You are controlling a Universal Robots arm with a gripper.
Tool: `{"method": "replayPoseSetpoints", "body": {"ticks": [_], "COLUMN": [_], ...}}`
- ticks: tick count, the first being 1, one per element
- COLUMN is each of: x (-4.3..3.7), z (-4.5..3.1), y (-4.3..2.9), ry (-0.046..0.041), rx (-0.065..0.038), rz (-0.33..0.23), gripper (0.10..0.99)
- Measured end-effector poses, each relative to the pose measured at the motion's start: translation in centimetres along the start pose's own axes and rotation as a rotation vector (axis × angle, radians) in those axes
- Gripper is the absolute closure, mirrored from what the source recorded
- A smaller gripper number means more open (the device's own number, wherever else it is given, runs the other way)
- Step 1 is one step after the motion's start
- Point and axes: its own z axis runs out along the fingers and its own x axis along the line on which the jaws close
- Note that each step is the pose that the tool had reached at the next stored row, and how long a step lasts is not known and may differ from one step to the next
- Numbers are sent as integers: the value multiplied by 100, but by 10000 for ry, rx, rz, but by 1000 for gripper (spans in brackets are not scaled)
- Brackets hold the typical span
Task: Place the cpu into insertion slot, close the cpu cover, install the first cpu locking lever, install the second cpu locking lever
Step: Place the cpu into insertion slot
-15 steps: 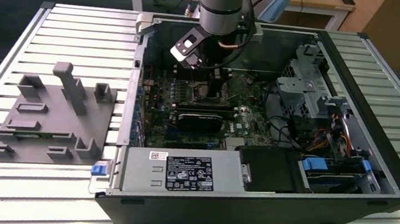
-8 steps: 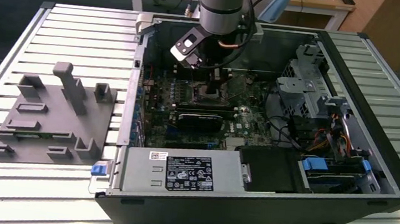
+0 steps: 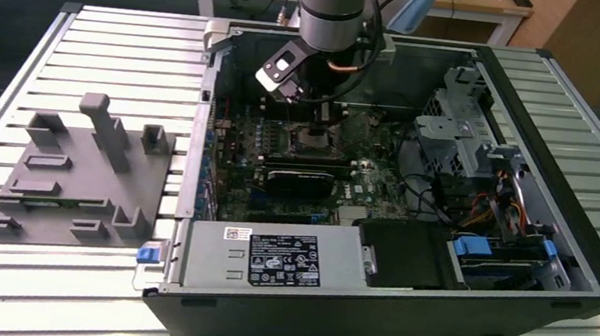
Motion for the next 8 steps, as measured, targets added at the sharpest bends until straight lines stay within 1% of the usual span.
{"method": "replayPoseSetpoints", "body": {"ticks": [8], "x": [0], "z": [-16], "y": [1], "ry": [1], "rx": [-1], "rz": [0], "gripper": [980]}}
